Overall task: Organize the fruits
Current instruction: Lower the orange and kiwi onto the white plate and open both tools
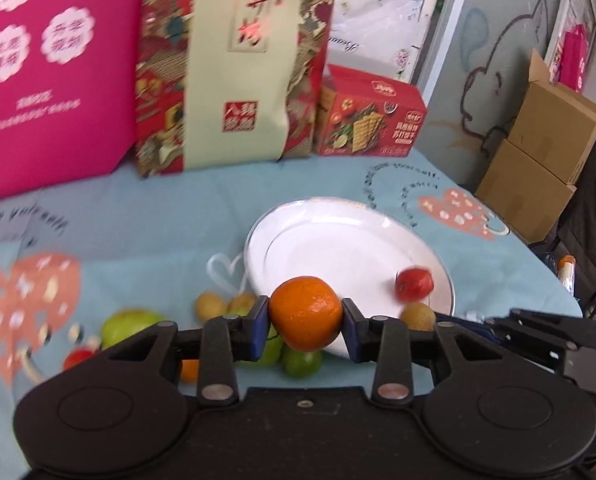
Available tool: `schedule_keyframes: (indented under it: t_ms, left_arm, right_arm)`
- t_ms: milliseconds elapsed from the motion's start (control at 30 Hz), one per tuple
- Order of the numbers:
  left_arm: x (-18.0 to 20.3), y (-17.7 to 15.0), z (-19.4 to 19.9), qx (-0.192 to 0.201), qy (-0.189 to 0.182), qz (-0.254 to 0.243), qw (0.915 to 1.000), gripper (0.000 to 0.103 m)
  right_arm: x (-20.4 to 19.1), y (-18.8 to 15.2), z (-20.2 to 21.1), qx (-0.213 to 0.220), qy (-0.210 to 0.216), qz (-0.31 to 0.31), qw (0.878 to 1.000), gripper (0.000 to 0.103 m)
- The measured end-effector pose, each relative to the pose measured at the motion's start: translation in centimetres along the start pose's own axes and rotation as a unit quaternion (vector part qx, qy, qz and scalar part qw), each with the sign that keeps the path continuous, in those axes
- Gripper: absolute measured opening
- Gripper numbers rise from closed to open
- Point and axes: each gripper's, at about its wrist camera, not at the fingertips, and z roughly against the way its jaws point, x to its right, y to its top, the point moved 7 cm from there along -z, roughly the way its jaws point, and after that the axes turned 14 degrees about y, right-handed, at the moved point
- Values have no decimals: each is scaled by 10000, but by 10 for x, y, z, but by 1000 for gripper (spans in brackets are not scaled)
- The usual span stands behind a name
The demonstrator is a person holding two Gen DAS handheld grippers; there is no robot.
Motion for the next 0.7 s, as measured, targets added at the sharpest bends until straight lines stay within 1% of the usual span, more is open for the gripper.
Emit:
schedule_keyframes:
  t_ms: [133, 267, 433, 700]
  left_arm:
    - [6, 16, -23, -79, -59, -7, 10000, 95]
    - [10, 23, -48, -216, 18, -103, 9997, 95]
    - [11, 25, -73, -418, 3, -118, 9991, 95]
    - [16, 21, -89, -531, 4, -277, 9982, 95]
  right_arm:
    - [15, 3, -1, 8, -141, -84, 9999, 44]
    - [23, -1, -8, -65, -131, -165, 9998, 44]
    - [23, -4, -21, -180, -12, -186, 9997, 44]
    - [24, -7, -32, -295, 65, -252, 9992, 45]
